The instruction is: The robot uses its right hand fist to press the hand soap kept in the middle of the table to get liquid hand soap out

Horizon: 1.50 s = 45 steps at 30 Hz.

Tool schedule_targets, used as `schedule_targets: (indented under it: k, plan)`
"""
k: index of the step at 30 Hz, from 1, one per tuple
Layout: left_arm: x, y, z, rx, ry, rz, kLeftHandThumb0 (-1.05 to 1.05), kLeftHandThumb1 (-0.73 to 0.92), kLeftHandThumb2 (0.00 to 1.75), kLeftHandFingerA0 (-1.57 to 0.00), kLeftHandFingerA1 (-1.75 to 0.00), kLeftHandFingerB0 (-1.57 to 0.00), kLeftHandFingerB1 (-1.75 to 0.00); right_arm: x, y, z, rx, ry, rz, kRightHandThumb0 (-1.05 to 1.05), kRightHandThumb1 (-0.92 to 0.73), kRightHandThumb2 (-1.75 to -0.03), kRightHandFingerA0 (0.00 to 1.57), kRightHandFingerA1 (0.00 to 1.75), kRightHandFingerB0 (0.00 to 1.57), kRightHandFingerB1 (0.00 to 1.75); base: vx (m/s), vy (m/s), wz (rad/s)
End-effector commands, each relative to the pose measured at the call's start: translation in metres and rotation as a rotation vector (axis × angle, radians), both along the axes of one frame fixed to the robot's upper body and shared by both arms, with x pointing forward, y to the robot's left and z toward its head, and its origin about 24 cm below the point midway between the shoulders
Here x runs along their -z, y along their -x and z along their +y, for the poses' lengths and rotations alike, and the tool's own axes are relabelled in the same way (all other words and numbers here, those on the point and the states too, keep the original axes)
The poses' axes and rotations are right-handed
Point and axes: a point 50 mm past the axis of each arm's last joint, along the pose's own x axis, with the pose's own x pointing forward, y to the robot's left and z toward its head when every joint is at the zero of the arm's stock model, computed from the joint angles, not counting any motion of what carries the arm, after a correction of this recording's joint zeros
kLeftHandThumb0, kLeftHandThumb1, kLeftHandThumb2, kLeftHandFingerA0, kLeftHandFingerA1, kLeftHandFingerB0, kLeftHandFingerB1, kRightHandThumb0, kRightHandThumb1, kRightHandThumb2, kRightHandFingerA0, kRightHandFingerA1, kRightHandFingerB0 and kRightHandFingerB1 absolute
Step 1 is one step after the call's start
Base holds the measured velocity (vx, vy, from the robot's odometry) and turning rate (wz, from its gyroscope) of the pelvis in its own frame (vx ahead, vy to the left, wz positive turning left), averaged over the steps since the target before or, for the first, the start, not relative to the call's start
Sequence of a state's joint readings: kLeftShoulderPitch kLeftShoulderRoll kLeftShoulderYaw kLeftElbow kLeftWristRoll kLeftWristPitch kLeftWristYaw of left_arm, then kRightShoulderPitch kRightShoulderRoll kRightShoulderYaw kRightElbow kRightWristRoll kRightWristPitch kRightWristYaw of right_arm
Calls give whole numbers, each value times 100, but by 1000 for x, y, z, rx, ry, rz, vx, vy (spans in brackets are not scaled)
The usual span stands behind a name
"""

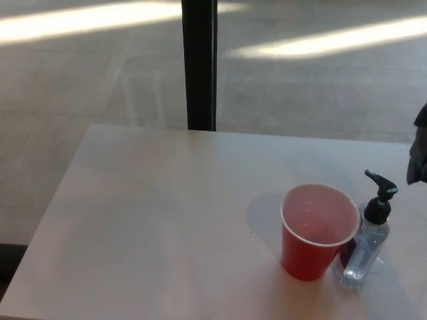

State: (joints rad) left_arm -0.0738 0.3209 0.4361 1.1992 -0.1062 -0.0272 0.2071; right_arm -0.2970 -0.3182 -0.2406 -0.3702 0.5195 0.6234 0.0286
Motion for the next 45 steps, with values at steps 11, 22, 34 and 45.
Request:
schedule_targets:
  k: [11,22,34,45]
  plan:
    - [-7,1,9,-30,-28,-18,-39,82,127,-54,-123,-22,-93,6,16,21,-82,77,-54,-14,-56,-123,96,175,76,159,0,0,0]
    - [-7,5,11,-41,-25,-16,-40,81,127,-52,-130,-25,-108,24,12,8,-26,74,-5,-11,-56,-125,97,175,75,158,0,0,0]
    - [-7,4,11,-28,-29,-12,-41,83,127,-54,-118,-23,-89,40,6,9,-9,73,55,-14,-51,-131,96,175,74,160,0,0,0]
    - [-8,3,11,-33,-27,-20,-42,85,126,-53,-131,-24,-103,48,7,5,-10,74,86,-13,-53,-128,95,175,74,157,0,0,0]
